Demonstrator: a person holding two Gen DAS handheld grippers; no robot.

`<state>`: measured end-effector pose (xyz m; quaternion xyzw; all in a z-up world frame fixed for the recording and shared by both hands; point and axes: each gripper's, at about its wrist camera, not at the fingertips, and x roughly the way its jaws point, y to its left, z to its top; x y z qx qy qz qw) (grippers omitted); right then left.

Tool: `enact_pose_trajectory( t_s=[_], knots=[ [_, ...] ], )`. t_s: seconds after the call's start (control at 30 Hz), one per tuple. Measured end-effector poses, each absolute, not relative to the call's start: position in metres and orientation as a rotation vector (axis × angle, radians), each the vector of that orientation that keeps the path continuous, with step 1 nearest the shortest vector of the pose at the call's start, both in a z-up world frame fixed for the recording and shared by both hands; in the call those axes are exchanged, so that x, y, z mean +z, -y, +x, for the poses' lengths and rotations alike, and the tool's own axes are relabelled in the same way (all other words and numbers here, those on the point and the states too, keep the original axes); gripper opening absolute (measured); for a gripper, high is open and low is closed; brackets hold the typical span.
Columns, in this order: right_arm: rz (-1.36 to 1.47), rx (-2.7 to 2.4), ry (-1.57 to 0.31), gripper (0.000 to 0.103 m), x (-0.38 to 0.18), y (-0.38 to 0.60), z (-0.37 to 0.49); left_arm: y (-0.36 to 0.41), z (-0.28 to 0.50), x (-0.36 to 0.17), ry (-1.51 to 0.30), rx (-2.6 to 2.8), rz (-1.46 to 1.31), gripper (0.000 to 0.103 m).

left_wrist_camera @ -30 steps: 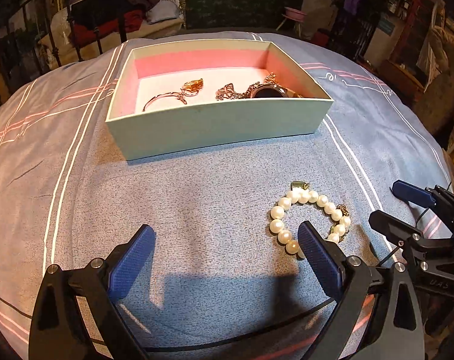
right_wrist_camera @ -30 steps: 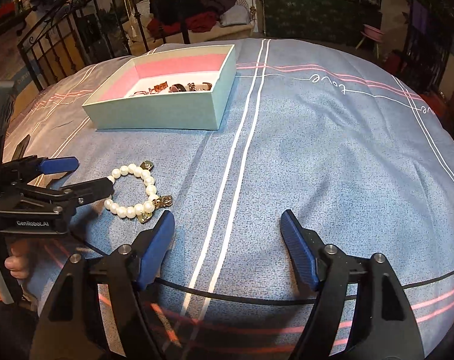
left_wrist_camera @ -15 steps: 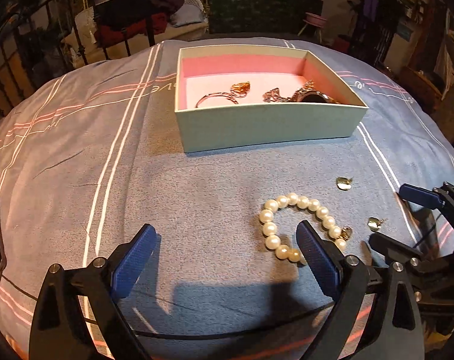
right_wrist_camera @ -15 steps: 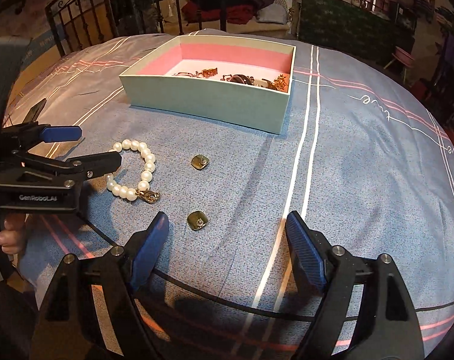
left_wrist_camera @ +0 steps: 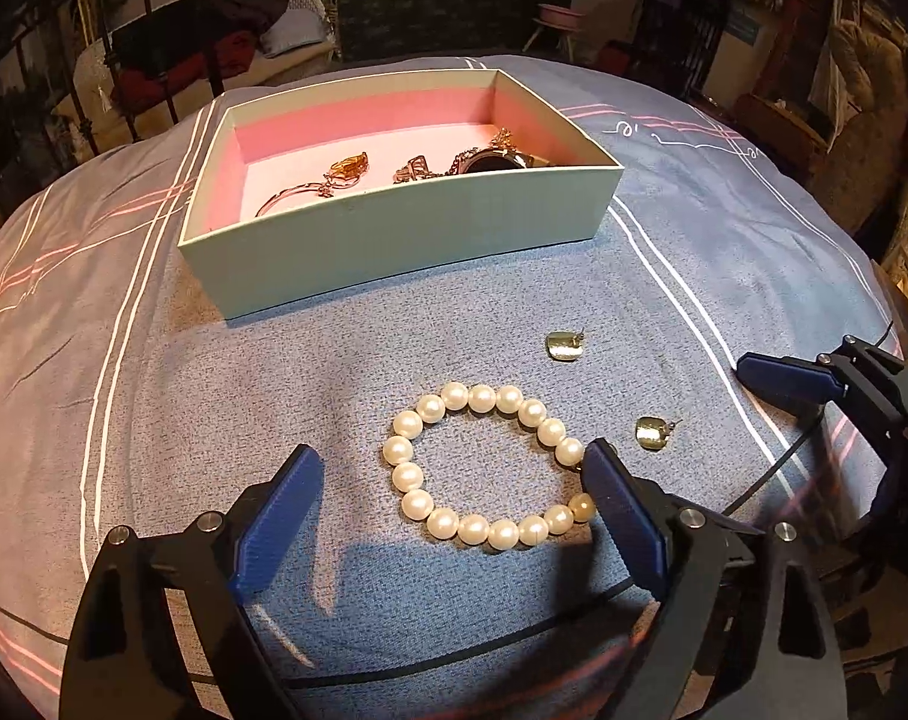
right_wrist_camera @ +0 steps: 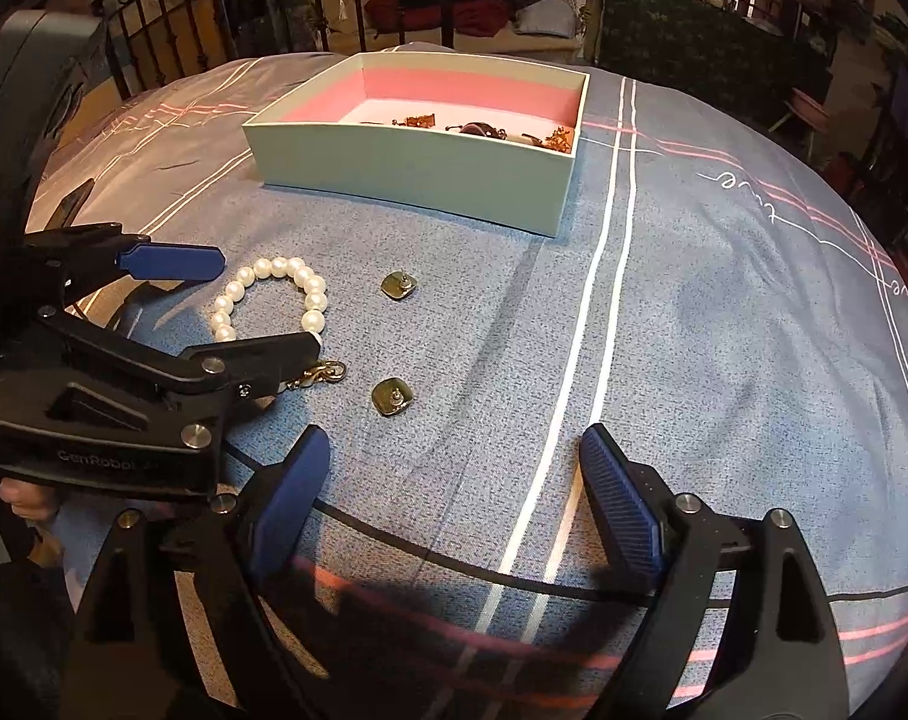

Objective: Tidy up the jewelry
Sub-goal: 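Move both tools back to the pearl bracelet on the bed, then close the right tool on the pearl bracelet near its clasp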

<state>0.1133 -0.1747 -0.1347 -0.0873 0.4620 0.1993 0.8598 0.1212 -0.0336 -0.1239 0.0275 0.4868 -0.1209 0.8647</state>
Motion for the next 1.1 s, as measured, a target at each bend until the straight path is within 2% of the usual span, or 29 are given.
enact_pose_trajectory(
  t_s=[0.17,0.3,0.37,0.4,0.43,0.5,0.57,0.6,0.63,0.73,0.9,0.97,1.0,1.03,1.1],
  knots=[
    [-0.174,0.427,-0.969,0.085,-0.134,0.174,0.111,0.032,0.116,-0.110,-0.988,-0.273,0.038,0.087],
    [-0.171,0.430,-0.968,0.085,-0.135,0.175,0.110,0.044,0.125,-0.127,-1.038,-0.265,0.073,0.089],
    [-0.172,0.430,-0.970,0.085,-0.135,0.175,0.109,0.045,0.124,-0.128,-1.017,-0.258,0.097,0.085],
    [-0.178,0.432,-0.970,0.085,-0.135,0.174,0.109,0.045,0.123,-0.128,-1.014,-0.259,0.106,0.078],
    [-0.180,0.436,-0.972,0.085,-0.134,0.173,0.110,0.043,0.124,-0.126,-1.007,-0.264,0.098,0.065],
    [-0.186,0.449,-0.974,0.085,-0.133,0.168,0.114,0.035,0.124,-0.123,-1.005,-0.253,0.077,0.049],
    [-0.216,0.459,-0.979,0.085,-0.133,0.157,0.121,0.026,0.124,-0.121,-1.001,-0.253,0.045,0.038],
    [-0.231,0.463,-0.983,0.085,-0.134,0.151,0.125,0.022,0.125,-0.122,-1.001,-0.225,0.048,0.019],
    [-0.236,0.470,-0.988,0.085,-0.135,0.146,0.129,0.018,0.126,-0.123,-1.006,-0.214,0.050,0.014],
    [-0.217,0.494,-0.998,0.085,-0.136,0.136,0.139,0.007,0.127,-0.122,-1.016,-0.225,-0.011,0.012],
    [-0.221,0.486,-1.002,0.085,-0.135,0.135,0.139,0.011,0.126,-0.123,-1.014,-0.223,0.021,0.013],
    [-0.215,0.482,-1.005,0.085,-0.136,0.137,0.138,0.015,0.129,-0.124,-1.015,-0.235,0.031,0.022],
    [-0.218,0.482,-1.005,0.086,-0.135,0.136,0.137,0.018,0.129,-0.123,-1.020,-0.262,0.029,0.039],
    [-0.223,0.481,-1.006,0.086,-0.135,0.136,0.137,0.022,0.130,-0.122,-1.025,-0.289,0.024,0.059],
    [-0.245,0.483,-0.995,0.086,-0.135,0.135,0.133,0.023,0.131,-0.121,-1.019,-0.261,0.020,0.085]
  ],
)
